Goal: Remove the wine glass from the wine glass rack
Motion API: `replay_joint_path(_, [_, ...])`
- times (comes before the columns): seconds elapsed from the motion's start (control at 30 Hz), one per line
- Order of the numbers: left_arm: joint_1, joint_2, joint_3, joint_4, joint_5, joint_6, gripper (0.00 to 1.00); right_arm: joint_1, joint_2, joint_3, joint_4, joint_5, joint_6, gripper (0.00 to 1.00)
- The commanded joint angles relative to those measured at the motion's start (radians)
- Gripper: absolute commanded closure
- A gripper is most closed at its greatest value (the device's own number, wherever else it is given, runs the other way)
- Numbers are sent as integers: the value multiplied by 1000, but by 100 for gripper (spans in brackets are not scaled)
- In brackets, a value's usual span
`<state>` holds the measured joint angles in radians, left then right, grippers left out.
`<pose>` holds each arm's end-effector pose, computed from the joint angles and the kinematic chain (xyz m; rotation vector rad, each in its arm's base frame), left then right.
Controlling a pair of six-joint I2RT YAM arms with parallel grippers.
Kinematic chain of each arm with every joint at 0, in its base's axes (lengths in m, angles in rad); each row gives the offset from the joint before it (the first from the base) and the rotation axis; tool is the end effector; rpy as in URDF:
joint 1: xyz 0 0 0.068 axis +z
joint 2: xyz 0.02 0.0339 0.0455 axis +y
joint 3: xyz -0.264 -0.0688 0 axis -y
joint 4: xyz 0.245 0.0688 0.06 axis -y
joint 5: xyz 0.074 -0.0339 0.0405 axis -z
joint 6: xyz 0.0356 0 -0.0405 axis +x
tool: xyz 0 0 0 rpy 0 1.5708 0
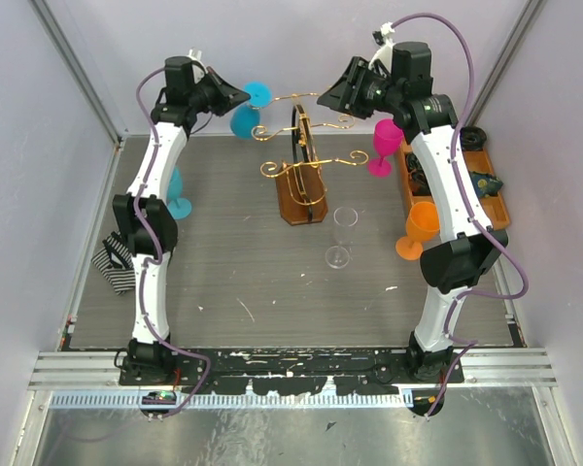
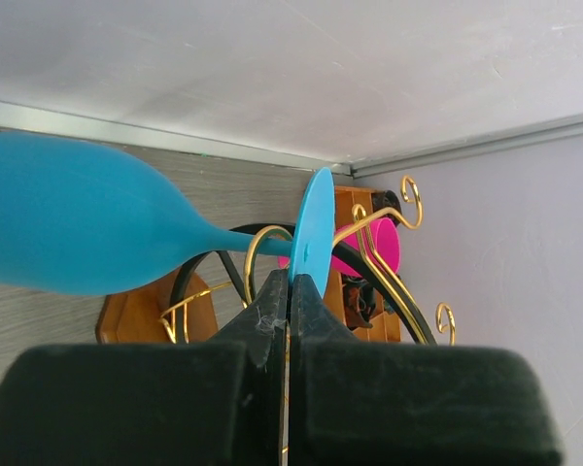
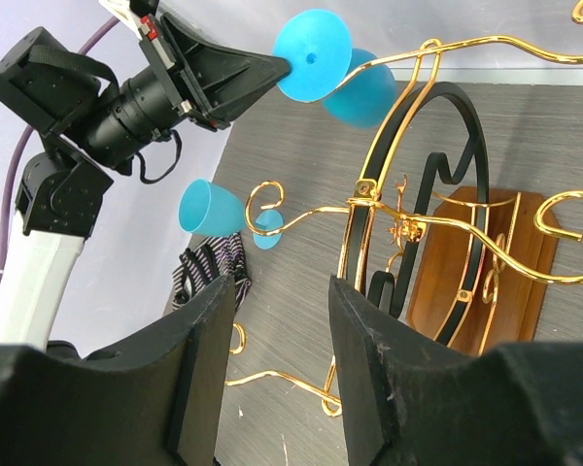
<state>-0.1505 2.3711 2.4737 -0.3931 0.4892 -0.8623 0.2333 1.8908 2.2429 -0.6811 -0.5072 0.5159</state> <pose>0.5393 -0.0987 0.3520 -0.3409 1.9612 -1.1341 0.3967 0.1120 0.4709 -0.0832 1.9787 0.9793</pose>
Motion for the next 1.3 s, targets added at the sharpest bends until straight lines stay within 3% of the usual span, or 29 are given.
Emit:
replay_joint_path(0.0, [26, -90, -76, 21, -28, 20, 100, -5, -70, 1, 43, 3, -15, 51])
replay_joint_path(0.2, [48, -170, -218, 90, -46, 2, 100, -6, -70, -10, 44, 7, -14, 51])
replay_joint_path(0.7, [33, -205, -349, 298, 122, -221, 100, -5, -80, -21, 45, 9, -16, 51])
replay_joint_path(0.97, [11, -143, -288, 360, 178, -329, 100, -5, -83, -20, 44, 10, -18, 51])
replay_joint_path(1.27, [-11, -126, -243, 343, 176, -340, 100, -8, -88, -21, 45, 13, -22, 51])
